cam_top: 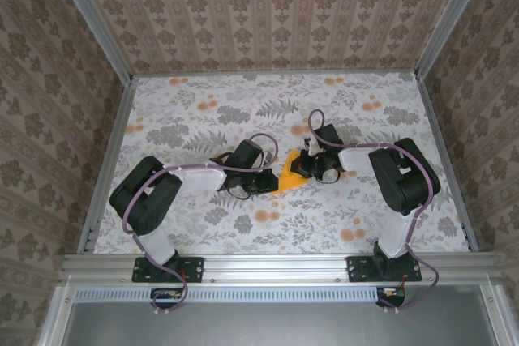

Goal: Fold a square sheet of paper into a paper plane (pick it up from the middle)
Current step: Fourth fold the wing at the center of the table.

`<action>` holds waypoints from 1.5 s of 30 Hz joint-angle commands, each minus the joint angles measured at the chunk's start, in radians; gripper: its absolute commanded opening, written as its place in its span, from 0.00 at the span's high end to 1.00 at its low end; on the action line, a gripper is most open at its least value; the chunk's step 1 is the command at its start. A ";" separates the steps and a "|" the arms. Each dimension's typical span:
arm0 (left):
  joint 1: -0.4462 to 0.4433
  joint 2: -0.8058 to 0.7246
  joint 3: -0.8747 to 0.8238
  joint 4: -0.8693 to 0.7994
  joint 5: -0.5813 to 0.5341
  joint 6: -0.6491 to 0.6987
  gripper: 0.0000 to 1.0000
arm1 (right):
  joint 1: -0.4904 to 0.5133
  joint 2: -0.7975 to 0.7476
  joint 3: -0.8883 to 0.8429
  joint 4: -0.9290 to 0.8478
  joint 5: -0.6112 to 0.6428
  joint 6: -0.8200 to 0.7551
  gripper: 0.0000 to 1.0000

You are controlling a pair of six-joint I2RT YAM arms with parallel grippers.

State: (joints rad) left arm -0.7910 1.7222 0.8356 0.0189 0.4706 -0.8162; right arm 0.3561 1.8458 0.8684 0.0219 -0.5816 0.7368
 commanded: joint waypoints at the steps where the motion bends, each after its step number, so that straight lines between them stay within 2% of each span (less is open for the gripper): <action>1: 0.004 0.029 0.024 -0.015 -0.021 0.005 0.88 | -0.001 0.080 -0.032 -0.130 0.125 -0.013 0.96; 12: 0.009 0.053 0.005 -0.073 -0.080 0.019 0.97 | -0.001 0.067 -0.029 -0.123 0.110 -0.020 0.96; 22: 0.006 0.071 -0.006 -0.120 -0.098 0.010 1.00 | 0.006 -0.091 0.027 -0.081 0.001 -0.076 0.95; 28: 0.004 0.073 -0.007 -0.142 -0.121 -0.006 1.00 | 0.033 -0.163 -0.041 -0.049 -0.025 -0.078 0.93; 37: 0.003 0.073 -0.005 -0.154 -0.133 -0.020 1.00 | 0.098 -0.095 -0.060 0.018 -0.055 -0.034 0.94; 45: 0.005 0.069 -0.007 -0.157 -0.128 -0.021 1.00 | 0.106 -0.031 -0.037 0.036 -0.048 -0.014 0.94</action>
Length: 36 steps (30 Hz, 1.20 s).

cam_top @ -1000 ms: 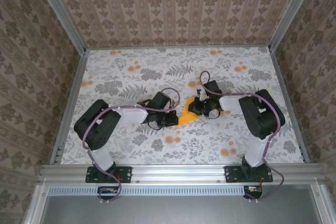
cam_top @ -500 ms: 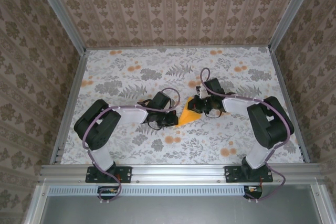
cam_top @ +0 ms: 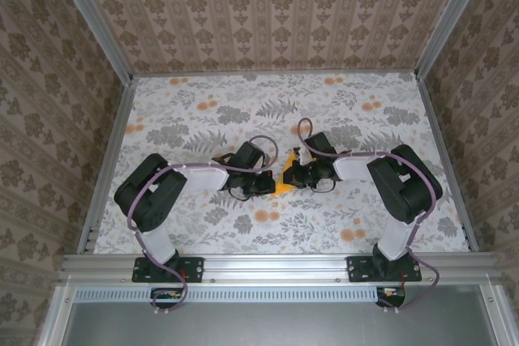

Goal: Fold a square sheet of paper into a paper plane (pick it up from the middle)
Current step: Fourth fold the wing at the center of the table.

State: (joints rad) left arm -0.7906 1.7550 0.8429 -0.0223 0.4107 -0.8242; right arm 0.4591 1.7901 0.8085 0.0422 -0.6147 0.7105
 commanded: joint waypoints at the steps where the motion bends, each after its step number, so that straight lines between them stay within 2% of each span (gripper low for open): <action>1: 0.004 0.034 -0.012 -0.116 -0.068 -0.015 1.00 | 0.002 0.029 0.024 0.016 -0.013 0.013 0.94; 6: 0.005 0.015 -0.008 -0.107 -0.051 -0.007 1.00 | 0.001 0.046 0.029 -0.008 0.008 0.017 0.94; 10: 0.011 -0.043 -0.010 -0.022 -0.005 0.000 0.99 | 0.001 0.046 0.026 -0.045 0.027 0.006 0.94; 14: 0.013 -0.069 -0.008 0.075 0.036 -0.015 0.89 | 0.001 0.047 0.026 -0.068 0.037 -0.001 0.95; 18: 0.014 -0.036 0.003 0.100 0.046 -0.020 0.89 | 0.001 0.048 0.027 -0.074 0.041 -0.003 0.95; 31: 0.009 0.049 -0.004 0.060 0.037 -0.033 0.94 | 0.001 0.039 0.027 -0.063 0.033 0.003 0.95; 36: 0.008 0.051 0.005 -0.031 -0.010 -0.026 0.99 | 0.001 0.020 0.037 -0.064 0.044 -0.004 0.95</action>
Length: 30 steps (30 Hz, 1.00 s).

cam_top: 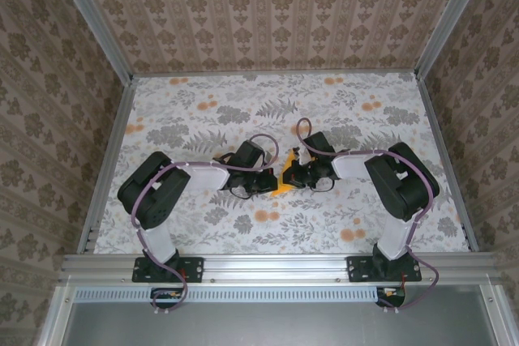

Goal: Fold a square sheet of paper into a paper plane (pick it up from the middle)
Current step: Fourth fold the wing at the center of the table.

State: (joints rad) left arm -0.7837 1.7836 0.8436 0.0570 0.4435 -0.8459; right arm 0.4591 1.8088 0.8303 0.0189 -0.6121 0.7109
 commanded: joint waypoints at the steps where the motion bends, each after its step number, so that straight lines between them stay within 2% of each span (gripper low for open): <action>1: 0.002 0.021 0.007 -0.137 -0.055 0.000 1.00 | 0.001 0.002 0.024 -0.057 0.055 -0.012 0.95; 7: 0.001 0.014 -0.002 -0.212 -0.083 0.008 1.00 | -0.046 0.039 0.052 -0.061 0.084 -0.022 0.96; 17: 0.001 0.018 -0.011 -0.207 -0.081 0.006 1.00 | -0.152 0.041 0.107 -0.065 0.125 -0.049 0.96; 24: 0.003 0.020 -0.008 -0.203 -0.080 0.010 1.00 | -0.085 -0.071 0.044 -0.019 0.051 -0.045 0.95; 30: 0.001 0.026 -0.004 -0.206 -0.083 0.007 1.00 | 0.003 -0.063 -0.009 0.004 0.041 -0.028 0.95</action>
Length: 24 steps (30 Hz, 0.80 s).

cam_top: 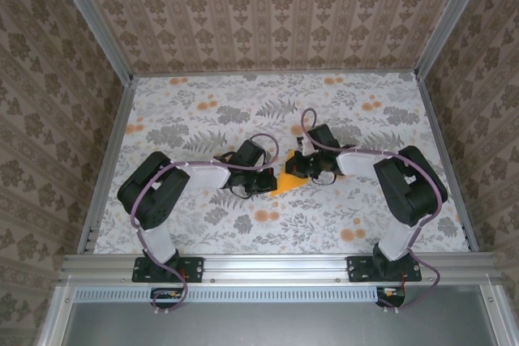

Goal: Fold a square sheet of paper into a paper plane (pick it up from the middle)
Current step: Fourth fold the wing at the center of the table.

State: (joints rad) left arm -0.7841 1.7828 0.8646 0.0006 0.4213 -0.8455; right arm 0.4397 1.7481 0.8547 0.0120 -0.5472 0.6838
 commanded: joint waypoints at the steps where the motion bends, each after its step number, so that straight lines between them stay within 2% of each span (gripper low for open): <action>1: 0.002 0.027 -0.024 -0.152 -0.063 0.007 1.00 | 0.028 0.007 -0.034 0.014 -0.025 -0.003 0.95; 6: 0.002 0.034 -0.018 -0.161 -0.062 0.008 1.00 | 0.031 0.063 -0.004 0.007 -0.047 -0.018 0.95; 12: 0.003 0.033 -0.021 -0.180 -0.070 0.004 1.00 | -0.009 0.095 0.033 -0.051 0.037 -0.042 0.95; 16: 0.003 0.033 -0.031 -0.194 -0.073 -0.001 1.00 | -0.078 0.122 0.040 -0.065 0.091 -0.065 0.96; 24: 0.003 0.026 -0.045 -0.188 -0.069 -0.004 1.00 | -0.229 0.140 0.055 -0.034 0.107 -0.071 0.96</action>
State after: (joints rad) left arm -0.7841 1.7828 0.8700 -0.0185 0.4183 -0.8455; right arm 0.2775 1.8469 0.8921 -0.0063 -0.5694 0.6422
